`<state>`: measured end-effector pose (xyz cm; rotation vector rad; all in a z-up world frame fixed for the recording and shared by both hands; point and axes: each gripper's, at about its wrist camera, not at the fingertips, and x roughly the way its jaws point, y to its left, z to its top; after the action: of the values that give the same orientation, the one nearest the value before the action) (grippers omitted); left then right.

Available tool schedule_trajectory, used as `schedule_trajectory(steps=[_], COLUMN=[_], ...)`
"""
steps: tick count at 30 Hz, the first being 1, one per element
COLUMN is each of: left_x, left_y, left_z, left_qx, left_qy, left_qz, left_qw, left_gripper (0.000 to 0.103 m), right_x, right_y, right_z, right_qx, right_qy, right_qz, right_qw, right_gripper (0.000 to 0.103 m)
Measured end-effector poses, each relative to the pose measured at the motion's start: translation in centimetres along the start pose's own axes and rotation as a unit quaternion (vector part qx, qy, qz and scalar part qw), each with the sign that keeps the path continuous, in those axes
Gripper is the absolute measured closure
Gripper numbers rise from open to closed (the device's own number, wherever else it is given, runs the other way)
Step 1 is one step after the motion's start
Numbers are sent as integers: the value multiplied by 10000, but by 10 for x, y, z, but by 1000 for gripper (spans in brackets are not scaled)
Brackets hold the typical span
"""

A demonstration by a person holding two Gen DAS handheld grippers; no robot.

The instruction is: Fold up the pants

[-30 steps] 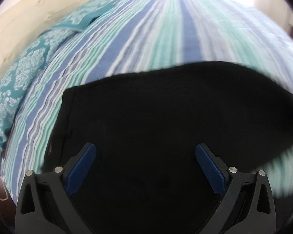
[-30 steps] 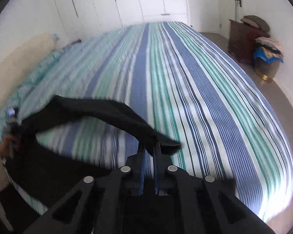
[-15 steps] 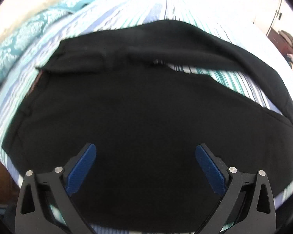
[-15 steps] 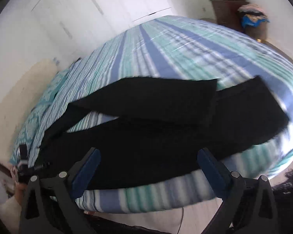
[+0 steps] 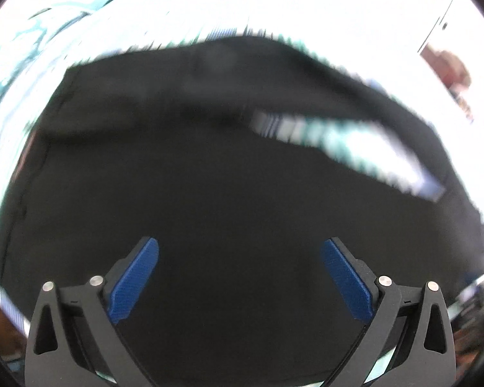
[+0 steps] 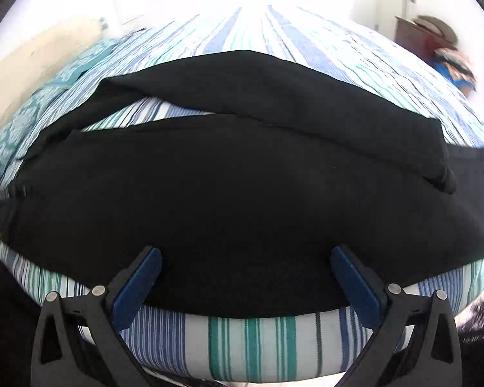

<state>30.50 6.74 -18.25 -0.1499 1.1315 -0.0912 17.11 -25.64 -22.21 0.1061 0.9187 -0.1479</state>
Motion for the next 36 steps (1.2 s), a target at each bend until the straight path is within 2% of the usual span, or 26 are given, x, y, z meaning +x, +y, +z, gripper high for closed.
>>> schedule_trajectory(steps=[2, 5, 7, 8, 10, 11, 12, 13, 16, 18, 20, 21, 22, 23, 24, 26, 27, 29, 31, 32, 34, 36], left_x=[-9, 6, 29, 36, 60, 73, 85, 101, 127, 137, 146, 146, 148, 149, 149, 142, 134, 118, 97, 92, 78, 69], left_y=[-3, -11, -8, -16, -17, -16, -15, -13, -8, -8, -11, -12, -16, -19, -21, -23, -23, -22, -19, -17, -7, -5], left_z=[45, 118, 165, 175, 205, 214, 222, 229, 243, 250, 257, 256, 259, 259, 260, 255, 251, 240, 229, 227, 219, 211], left_qx=[-125, -510, -778, -847, -1053, -1217, -1421, -1708, -2217, -2315, -2282, -2234, -2130, -2034, -1930, -1808, -1768, -1647, -1554, -1522, -1475, -1449], left_qy=[-102, 114, 199, 238, 371, 497, 639, 804, 965, 983, 963, 953, 947, 937, 930, 667, 567, 376, 223, 186, 157, 143], left_qz=[-275, -859, -866, -810, -724, -768, -851, -984, -953, -930, -791, -758, -682, -621, -538, -611, -660, -760, -871, -920, -1033, -1096], left_qw=[9995, 9949, 9930, 9928, 9911, 9883, 9841, 9771, 9656, 9634, 9656, 9671, 9701, 9726, 9753, 9794, 9804, 9827, 9838, 9839, 9835, 9833], left_gripper=[1, 1, 1, 2, 18, 37, 44, 44, 43, 43, 43, 46, 55, 89, 95, 96, 97, 97, 97, 97, 97, 97], right_x=[-2, 0, 0, -1, -4, -5, -5, -6, -7, -6, -6, -6, -6, -7, -7, -13, -20, -36, -44, -42, -31, -21], right_y=[3, 5, 4, 2, -4, -7, -9, -12, -16, -18, -19, -19, -19, -18, -18, -22, -27, -45, -71, -85, -112, -128], right_z=[-1, 3, 6, 7, 6, 7, 7, 7, 8, 9, 9, 9, 9, 9, 9, 10, 11, 14, 15, 13, 6, -2], right_qx=[-184, -368, -256, -190, -19, 65, 132, 199, 271, 314, 344, 347, 343, 329, 316, 368, 508, 1050, 1826, 2234, 3095, 3672], right_qy=[36, 119, 186, 190, 173, 177, 189, 205, 214, 221, 223, 223, 222, 219, 214, 171, 75, -328, -589, -605, -508, -457], right_qz=[17, -46, -13, 33, 185, 268, 345, 423, 568, 629, 670, 676, 677, 678, 685, 779, 853, 1175, 1471, 1682, 2109, 2300], right_qw=[9998, 9992, 9995, 9996, 9997, 9995, 9991, 9987, 9978, 9973, 9969, 9969, 9969, 9969, 9969, 9961, 9950, 9870, 9703, 9582, 9258, 9001], right_gripper=[0, 0, 0, 0, 0, 0, 0, 0, 0, 0, 0, 0, 0, 0, 0, 3, 11, 13, 14, 14, 16, 16])
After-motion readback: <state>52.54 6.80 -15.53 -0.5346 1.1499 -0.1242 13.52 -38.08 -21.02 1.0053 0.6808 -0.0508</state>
